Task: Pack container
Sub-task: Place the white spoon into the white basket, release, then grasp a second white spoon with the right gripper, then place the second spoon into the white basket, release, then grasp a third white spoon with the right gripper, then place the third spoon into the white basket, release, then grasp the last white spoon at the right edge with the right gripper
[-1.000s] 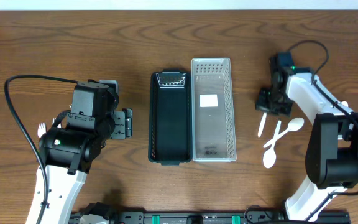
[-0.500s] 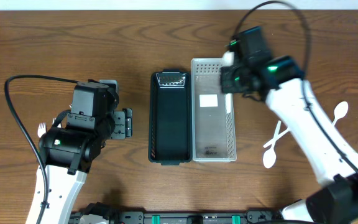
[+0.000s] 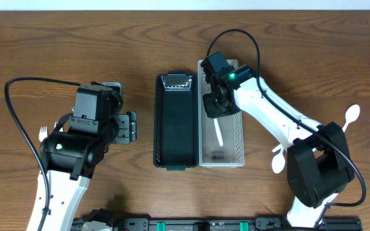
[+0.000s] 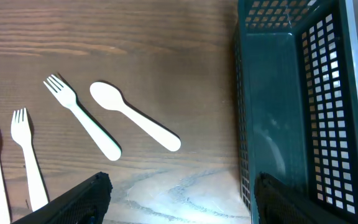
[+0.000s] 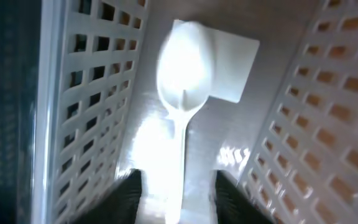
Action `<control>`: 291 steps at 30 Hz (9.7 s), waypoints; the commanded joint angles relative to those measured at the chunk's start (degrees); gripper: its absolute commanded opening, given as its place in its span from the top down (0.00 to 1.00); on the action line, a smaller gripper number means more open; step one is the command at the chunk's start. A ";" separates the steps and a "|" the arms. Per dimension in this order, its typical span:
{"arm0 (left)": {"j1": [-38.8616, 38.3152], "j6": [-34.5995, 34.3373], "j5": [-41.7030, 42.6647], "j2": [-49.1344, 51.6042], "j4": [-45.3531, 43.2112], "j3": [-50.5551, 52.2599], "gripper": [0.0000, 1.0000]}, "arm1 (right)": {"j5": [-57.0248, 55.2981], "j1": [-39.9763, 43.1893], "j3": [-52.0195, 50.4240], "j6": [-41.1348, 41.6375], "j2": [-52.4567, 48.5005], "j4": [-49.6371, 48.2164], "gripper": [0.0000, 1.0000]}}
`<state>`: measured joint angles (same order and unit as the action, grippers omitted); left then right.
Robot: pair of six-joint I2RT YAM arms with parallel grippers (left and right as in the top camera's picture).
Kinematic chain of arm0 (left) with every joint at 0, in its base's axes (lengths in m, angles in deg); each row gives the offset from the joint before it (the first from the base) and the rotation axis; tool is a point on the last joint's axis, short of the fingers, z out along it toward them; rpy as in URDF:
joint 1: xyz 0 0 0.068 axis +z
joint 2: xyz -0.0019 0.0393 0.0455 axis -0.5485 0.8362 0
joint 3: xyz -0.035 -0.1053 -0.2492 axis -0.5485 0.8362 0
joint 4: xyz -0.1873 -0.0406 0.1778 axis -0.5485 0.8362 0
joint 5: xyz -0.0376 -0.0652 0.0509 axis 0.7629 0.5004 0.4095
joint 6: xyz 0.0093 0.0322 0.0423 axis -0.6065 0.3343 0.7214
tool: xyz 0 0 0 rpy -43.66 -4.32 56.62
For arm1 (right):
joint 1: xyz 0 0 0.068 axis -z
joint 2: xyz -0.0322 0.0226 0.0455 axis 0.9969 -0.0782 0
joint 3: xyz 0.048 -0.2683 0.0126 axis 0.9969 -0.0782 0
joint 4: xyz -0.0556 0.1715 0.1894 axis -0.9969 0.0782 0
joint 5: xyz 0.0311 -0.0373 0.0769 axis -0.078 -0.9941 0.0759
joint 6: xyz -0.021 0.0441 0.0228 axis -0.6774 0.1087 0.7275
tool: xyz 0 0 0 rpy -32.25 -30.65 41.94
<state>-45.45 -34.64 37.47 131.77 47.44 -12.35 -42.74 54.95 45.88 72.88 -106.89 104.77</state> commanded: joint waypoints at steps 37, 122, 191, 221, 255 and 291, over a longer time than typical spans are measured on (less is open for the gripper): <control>0.28 -0.33 -0.63 -0.02 0.26 -0.76 0.23 | -7.37 38.64 -33.31 24.63 21.31 -10.43 0.51; 0.28 -0.33 -0.61 -0.02 1.66 -0.70 0.23 | 4.04 7.87 -14.21 -10.03 16.65 -14.03 0.99; 0.28 -0.33 -0.61 -0.02 2.54 -0.70 0.23 | -6.58 35.39 -38.27 19.12 21.51 -11.91 0.42; 0.28 -0.33 -0.63 -0.02 2.49 -0.70 0.23 | -4.37 35.36 -37.13 17.88 14.40 -15.69 0.99; 0.28 -0.33 -0.63 -0.02 2.49 -0.70 0.23 | -2.69 1.66 1.77 7.56 -1.84 -3.65 0.92; 0.28 -0.33 -0.63 1.36 2.54 -0.61 0.23 | -7.19 58.80 1.42 -4.46 1.79 2.27 0.07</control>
<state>-45.40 -34.64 37.32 132.60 49.78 -12.37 -51.09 111.18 48.79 71.61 -103.13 107.88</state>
